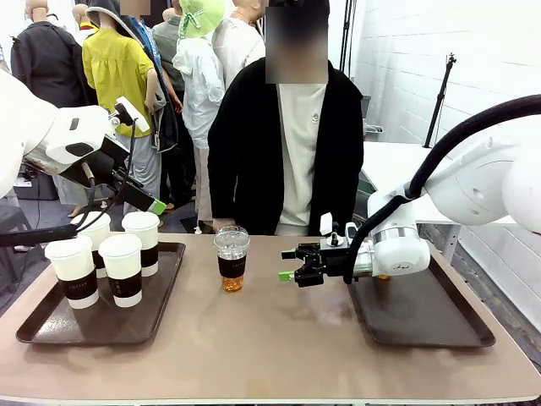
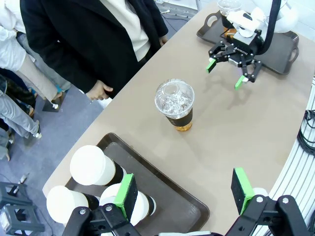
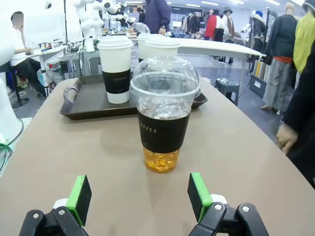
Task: Distribute the coffee onto the tray.
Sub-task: Pick up another iced Americano from the middle of the table and place it on the right Handle tray.
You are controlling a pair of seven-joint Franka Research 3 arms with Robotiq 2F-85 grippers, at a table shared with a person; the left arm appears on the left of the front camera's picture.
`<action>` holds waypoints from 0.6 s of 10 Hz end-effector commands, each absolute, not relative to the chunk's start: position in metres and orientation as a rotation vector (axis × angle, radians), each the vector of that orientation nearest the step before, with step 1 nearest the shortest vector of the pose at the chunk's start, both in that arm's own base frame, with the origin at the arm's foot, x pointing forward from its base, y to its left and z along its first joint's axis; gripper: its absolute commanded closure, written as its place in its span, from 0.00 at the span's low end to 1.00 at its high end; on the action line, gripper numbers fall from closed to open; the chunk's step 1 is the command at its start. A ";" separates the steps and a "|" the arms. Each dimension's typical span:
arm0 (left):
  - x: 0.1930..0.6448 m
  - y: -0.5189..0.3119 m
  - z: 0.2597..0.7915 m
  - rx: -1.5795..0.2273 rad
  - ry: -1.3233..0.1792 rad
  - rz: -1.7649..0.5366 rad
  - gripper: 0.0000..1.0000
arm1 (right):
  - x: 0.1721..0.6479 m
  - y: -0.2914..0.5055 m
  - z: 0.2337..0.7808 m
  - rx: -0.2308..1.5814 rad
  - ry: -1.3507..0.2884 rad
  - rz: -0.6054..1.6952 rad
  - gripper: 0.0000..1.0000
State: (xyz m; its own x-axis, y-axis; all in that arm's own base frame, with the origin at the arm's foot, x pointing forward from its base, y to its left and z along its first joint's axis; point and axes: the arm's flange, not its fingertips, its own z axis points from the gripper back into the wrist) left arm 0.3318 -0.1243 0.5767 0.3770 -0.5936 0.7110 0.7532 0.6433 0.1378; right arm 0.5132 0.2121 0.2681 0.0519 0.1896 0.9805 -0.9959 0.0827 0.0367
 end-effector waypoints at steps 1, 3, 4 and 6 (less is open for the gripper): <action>0.333 -0.124 0.576 -0.227 -0.807 -0.868 0.00 | 0.520 0.222 0.267 1.017 -1.047 1.172 0.00; 0.333 -0.124 0.576 -0.227 -0.807 -0.868 0.00 | 0.517 0.215 0.267 1.031 -1.065 1.201 0.00; 0.333 -0.124 0.576 -0.227 -0.807 -0.868 0.00 | 0.517 0.215 0.267 1.031 -1.065 1.201 0.00; 0.333 -0.124 0.576 -0.227 -0.807 -0.868 0.00 | 0.517 0.215 0.267 1.031 -1.065 1.201 0.00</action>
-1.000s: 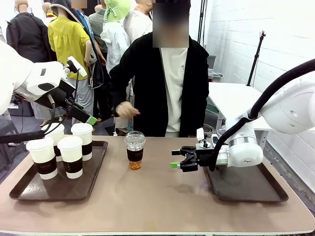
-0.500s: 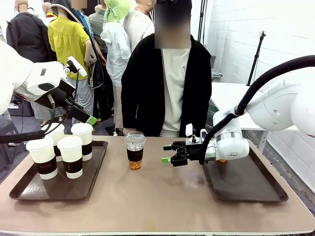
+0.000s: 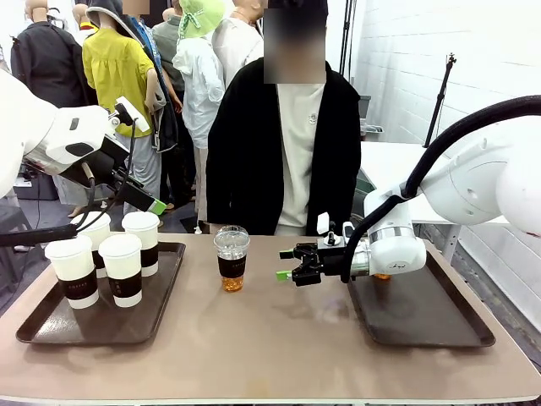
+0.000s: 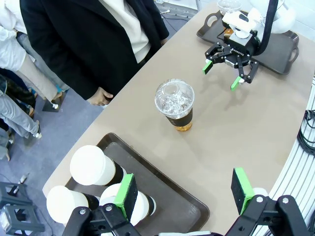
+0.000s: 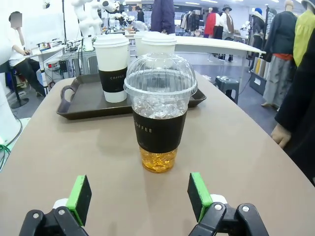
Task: Distribute the coffee onto the tray.
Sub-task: Pick up another iced Americano from the middle of the table and place it on the right Handle tray.
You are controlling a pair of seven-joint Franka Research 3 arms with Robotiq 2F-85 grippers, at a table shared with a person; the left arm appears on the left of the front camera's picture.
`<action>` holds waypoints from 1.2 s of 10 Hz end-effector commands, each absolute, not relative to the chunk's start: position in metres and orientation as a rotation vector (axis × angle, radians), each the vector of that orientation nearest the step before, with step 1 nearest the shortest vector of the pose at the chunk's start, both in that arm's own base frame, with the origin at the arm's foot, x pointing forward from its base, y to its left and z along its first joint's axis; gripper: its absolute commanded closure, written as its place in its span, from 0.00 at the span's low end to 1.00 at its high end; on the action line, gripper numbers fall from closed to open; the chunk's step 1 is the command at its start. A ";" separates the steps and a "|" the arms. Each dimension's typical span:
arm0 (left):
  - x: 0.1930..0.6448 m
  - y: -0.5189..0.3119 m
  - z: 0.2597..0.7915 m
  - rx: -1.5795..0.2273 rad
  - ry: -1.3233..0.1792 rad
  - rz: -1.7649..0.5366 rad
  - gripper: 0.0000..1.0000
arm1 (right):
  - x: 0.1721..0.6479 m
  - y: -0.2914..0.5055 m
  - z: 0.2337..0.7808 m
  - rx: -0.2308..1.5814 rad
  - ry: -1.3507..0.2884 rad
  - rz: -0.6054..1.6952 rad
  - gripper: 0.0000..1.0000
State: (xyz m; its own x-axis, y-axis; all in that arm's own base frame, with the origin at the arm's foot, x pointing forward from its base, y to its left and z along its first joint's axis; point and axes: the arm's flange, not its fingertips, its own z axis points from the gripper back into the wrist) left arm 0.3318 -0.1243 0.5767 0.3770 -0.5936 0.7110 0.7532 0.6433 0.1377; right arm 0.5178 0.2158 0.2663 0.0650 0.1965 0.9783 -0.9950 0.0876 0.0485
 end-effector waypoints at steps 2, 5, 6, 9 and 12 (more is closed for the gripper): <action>0.333 -0.124 0.576 -0.227 -0.807 -0.868 0.00 | 0.518 0.216 0.266 1.029 -1.058 1.196 0.00; 0.333 -0.124 0.576 -0.227 -0.807 -0.868 0.00 | 0.513 0.239 0.262 1.040 -1.082 1.166 0.00; 0.333 -0.124 0.576 -0.227 -0.807 -0.868 0.00 | 0.511 0.246 0.258 1.050 -1.074 1.156 0.00; 0.333 -0.124 0.576 -0.227 -0.807 -0.868 0.00 | 0.513 0.265 0.249 1.071 -1.072 1.118 0.00; 0.333 -0.124 0.576 -0.227 -0.807 -0.868 0.00 | 0.515 0.280 0.245 1.065 -1.105 1.101 0.00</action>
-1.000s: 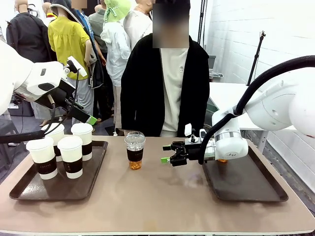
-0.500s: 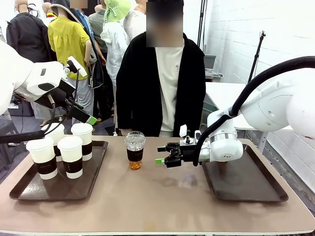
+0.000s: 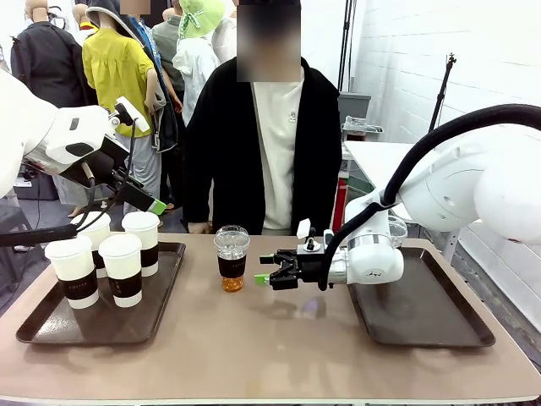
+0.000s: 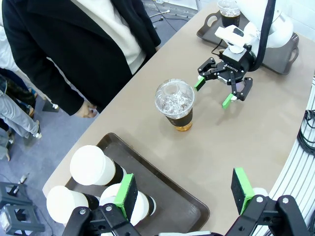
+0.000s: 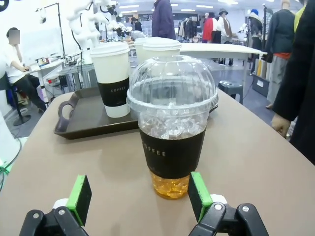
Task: Distribute the coffee onto the tray.
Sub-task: Pick up another iced Americano from the middle of the table and place it on the right Handle tray.
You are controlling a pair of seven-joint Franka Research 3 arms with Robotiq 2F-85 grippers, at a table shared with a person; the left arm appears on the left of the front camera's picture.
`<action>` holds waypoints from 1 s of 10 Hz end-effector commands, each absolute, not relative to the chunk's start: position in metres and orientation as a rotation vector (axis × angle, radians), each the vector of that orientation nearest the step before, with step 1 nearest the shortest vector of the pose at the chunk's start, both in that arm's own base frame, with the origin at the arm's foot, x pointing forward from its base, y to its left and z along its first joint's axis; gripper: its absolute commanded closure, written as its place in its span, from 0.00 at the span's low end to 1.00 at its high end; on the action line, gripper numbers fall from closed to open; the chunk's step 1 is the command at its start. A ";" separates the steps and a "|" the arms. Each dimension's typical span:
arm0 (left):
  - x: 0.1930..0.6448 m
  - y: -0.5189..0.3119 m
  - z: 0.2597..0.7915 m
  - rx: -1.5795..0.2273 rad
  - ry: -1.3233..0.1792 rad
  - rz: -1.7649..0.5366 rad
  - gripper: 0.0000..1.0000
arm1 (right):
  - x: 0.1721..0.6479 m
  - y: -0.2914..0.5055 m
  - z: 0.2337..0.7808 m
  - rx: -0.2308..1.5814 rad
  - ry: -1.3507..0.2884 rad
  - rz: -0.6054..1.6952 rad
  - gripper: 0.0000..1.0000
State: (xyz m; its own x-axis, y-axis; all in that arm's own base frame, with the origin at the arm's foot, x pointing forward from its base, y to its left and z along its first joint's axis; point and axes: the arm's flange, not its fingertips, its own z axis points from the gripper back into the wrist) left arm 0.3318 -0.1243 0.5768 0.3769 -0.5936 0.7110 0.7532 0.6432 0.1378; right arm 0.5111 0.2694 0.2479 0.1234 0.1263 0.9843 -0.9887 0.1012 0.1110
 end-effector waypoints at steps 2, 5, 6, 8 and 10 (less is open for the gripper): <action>0.333 -0.124 0.576 -0.227 -0.807 -0.868 0.00 | 0.518 0.289 0.243 1.059 -1.122 1.098 0.00; 0.333 -0.124 0.576 -0.227 -0.807 -0.868 0.00 | 0.525 0.305 0.250 1.081 -1.119 1.098 0.00; 0.333 -0.124 0.576 -0.227 -0.807 -0.868 0.00 | 0.526 0.308 0.248 1.081 -1.119 1.094 0.00; 0.333 -0.124 0.576 -0.227 -0.807 -0.868 0.00 | 0.529 0.313 0.243 1.080 -1.113 1.098 0.00; 0.333 -0.124 0.576 -0.227 -0.807 -0.868 0.00 | 0.531 0.314 0.240 1.083 -1.107 1.093 0.00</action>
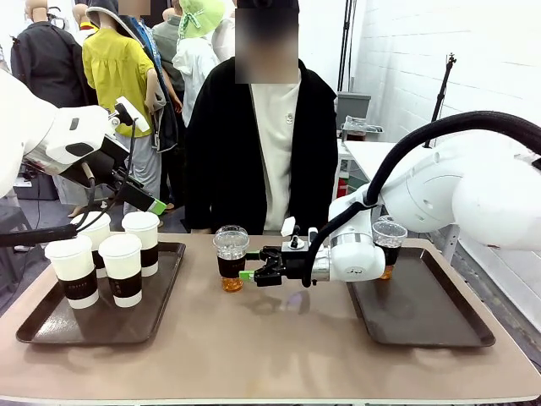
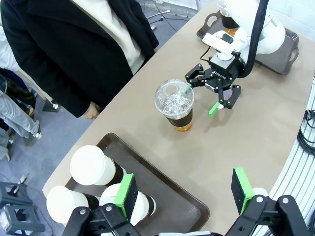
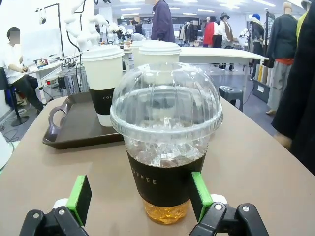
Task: Distribute the coffee onto the tray.
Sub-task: Pick up another iced Americano from the middle of the table and place it on the right Handle tray.
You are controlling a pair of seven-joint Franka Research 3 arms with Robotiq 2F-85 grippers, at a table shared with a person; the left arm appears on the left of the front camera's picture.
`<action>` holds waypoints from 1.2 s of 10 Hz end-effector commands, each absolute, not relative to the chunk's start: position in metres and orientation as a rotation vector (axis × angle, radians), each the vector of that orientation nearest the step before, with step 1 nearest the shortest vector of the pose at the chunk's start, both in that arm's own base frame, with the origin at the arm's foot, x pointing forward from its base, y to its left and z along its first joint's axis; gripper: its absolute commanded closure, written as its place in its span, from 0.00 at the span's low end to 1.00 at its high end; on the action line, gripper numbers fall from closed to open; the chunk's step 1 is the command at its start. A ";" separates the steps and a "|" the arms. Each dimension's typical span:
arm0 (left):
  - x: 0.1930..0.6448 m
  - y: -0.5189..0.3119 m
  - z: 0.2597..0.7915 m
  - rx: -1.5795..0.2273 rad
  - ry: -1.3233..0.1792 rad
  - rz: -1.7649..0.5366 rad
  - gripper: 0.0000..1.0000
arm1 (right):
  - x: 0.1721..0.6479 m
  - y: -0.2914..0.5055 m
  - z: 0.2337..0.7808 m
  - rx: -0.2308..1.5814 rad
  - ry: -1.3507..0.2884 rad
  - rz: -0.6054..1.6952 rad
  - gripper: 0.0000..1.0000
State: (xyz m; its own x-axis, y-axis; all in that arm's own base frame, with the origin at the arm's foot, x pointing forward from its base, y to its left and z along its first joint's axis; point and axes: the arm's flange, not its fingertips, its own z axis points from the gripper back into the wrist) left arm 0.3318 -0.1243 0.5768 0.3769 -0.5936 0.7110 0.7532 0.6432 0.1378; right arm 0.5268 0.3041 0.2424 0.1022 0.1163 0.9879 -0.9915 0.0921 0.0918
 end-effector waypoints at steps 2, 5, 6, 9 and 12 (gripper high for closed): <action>0.333 -0.124 0.576 -0.227 -0.807 -0.868 0.00 | 0.534 0.308 0.239 1.062 -1.117 1.072 0.00; 0.333 -0.124 0.576 -0.227 -0.807 -0.868 0.00 | 0.535 0.317 0.234 1.051 -1.135 1.055 0.00; 0.333 -0.124 0.576 -0.227 -0.807 -0.868 0.00 | 0.536 0.320 0.232 1.055 -1.132 1.055 0.00; 0.333 -0.124 0.576 -0.227 -0.807 -0.868 0.00 | 0.537 0.330 0.226 1.068 -1.113 1.065 0.00; 0.333 -0.124 0.576 -0.227 -0.807 -0.868 0.00 | 0.540 0.342 0.221 1.095 -1.126 1.047 0.00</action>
